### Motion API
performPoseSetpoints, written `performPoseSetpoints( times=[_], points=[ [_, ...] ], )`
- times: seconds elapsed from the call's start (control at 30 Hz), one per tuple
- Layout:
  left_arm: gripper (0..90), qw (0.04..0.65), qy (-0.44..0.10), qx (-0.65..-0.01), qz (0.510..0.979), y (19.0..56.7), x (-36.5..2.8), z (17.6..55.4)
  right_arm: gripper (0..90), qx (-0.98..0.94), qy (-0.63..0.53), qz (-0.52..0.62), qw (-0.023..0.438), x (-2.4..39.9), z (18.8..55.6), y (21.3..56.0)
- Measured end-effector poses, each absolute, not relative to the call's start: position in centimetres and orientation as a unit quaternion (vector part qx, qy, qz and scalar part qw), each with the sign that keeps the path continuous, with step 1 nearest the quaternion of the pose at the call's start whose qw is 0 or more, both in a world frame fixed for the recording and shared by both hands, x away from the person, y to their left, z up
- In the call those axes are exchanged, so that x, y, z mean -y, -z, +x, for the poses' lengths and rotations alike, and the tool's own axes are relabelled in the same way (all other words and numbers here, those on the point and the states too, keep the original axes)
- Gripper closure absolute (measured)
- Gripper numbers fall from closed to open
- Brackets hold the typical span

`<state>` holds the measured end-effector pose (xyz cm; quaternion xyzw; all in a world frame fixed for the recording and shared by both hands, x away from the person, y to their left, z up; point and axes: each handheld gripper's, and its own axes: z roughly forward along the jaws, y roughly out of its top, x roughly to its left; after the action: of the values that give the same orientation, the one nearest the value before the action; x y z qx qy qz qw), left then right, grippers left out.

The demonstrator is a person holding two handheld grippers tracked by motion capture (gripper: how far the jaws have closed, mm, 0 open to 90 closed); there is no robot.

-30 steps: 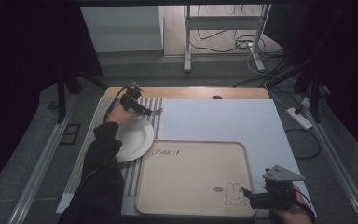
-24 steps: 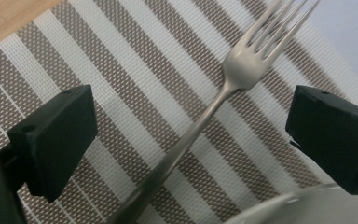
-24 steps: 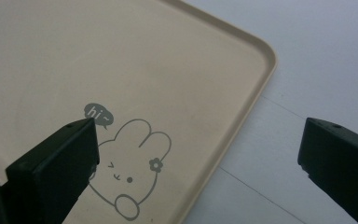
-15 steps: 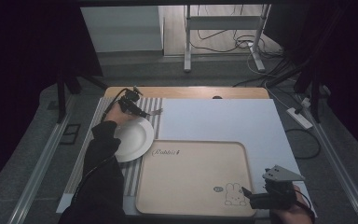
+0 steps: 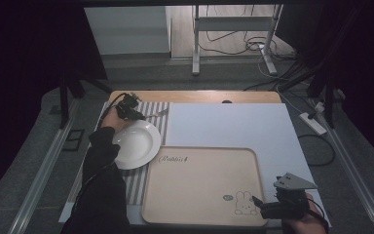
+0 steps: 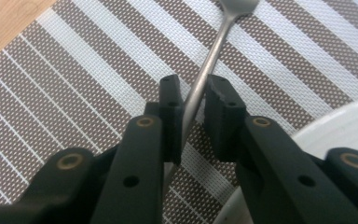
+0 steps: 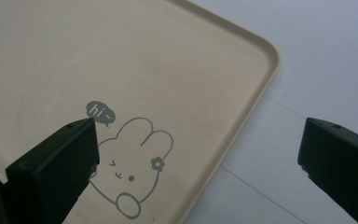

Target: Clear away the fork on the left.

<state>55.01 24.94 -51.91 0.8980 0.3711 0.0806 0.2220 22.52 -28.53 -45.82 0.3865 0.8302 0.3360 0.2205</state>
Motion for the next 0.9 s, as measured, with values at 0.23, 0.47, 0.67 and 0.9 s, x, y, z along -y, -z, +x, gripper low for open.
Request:
performPoseSetpoints(
  times=[0.23, 0.47, 0.67, 0.9],
  points=[
    [83.8, 0.217, -0.089, -0.360, 0.903, 51.9, -25.0, 54.8, 0.0, -0.830, -0.337, 0.385, 0.221, 28.5, 22.5, 45.9],
    [83.9, 0.219, -0.095, -0.372, 0.897, 51.6, -26.2, 54.7, 0.0, -0.830, -0.337, 0.385, 0.221, 28.5, 22.5, 45.9],
    [83.9, 0.216, -0.104, -0.388, 0.890, 50.5, -28.2, 54.4, 0.0, -0.831, -0.337, 0.385, 0.221, 28.5, 22.5, 45.9],
    [83.9, 0.219, -0.104, -0.399, 0.884, 49.2, -29.6, 53.7, 0.0, -0.831, -0.335, 0.385, 0.221, 28.4, 22.5, 45.9]
  ],
)
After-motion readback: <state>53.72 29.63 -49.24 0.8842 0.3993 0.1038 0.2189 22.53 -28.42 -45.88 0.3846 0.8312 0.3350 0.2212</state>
